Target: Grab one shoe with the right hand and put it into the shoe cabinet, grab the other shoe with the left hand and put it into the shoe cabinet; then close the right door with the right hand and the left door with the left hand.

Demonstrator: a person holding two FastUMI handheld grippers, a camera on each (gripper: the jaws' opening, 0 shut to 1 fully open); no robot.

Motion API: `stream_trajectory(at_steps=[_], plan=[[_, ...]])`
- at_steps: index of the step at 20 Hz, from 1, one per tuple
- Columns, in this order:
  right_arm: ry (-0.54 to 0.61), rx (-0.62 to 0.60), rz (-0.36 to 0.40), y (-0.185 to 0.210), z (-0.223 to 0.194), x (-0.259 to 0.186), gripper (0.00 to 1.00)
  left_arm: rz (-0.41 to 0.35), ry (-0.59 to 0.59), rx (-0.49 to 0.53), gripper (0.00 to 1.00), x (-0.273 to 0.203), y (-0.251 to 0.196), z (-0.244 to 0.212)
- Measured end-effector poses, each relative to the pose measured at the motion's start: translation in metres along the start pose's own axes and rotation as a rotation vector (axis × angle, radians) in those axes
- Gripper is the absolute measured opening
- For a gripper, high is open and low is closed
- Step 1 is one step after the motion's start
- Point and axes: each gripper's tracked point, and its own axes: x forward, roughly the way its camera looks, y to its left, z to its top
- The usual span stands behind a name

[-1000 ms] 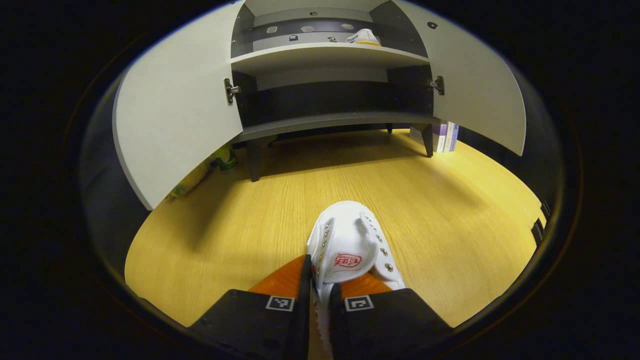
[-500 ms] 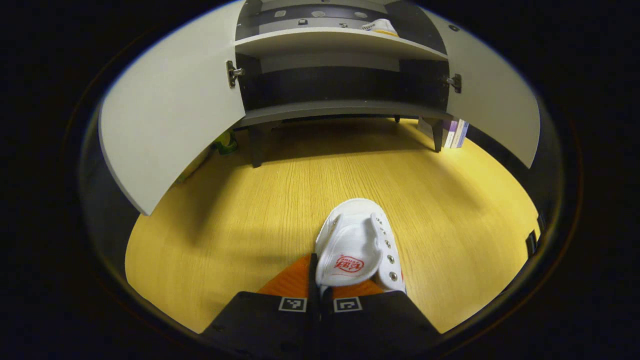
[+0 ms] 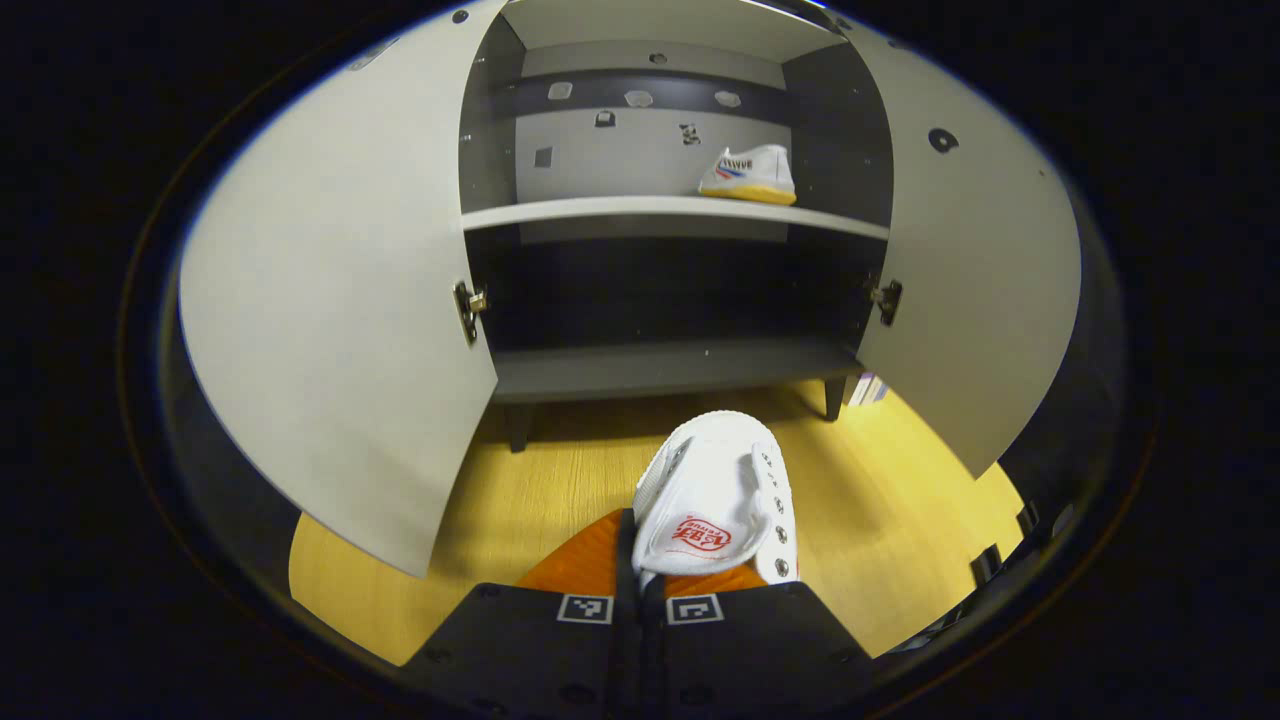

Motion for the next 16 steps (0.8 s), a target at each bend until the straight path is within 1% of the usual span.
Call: stream_trajectory(at_steps=[4, 7, 9, 11, 13, 16], plan=[[-0.001, 0.023, -0.027, -0.019, -0.004, 0.001, 0.98, 0.012, -0.074, -0.064, 0.05, -0.015, -0.005, 0.082], [0.0, 0.03, -0.05, -0.038, -0.006, 0.001, 0.98, 0.025, -0.122, -0.112, 0.05, -0.016, -0.003, 0.144], [0.0, 0.031, -0.07, -0.049, -0.007, 0.001, 0.98, 0.048, -0.17, -0.141, 0.05, -0.013, 0.003, 0.186], [0.005, 0.034, -0.083, -0.059, -0.01, 0.0, 0.98, 0.08, -0.204, -0.142, 0.05, -0.003, 0.011, 0.221], [0.016, 0.039, -0.094, -0.069, -0.014, 0.0, 0.98, 0.105, -0.213, -0.159, 0.05, 0.01, 0.017, 0.249], [0.033, 0.049, -0.101, -0.08, -0.023, -0.001, 0.98, 0.131, -0.2, -0.162, 0.05, 0.044, 0.024, 0.282]])
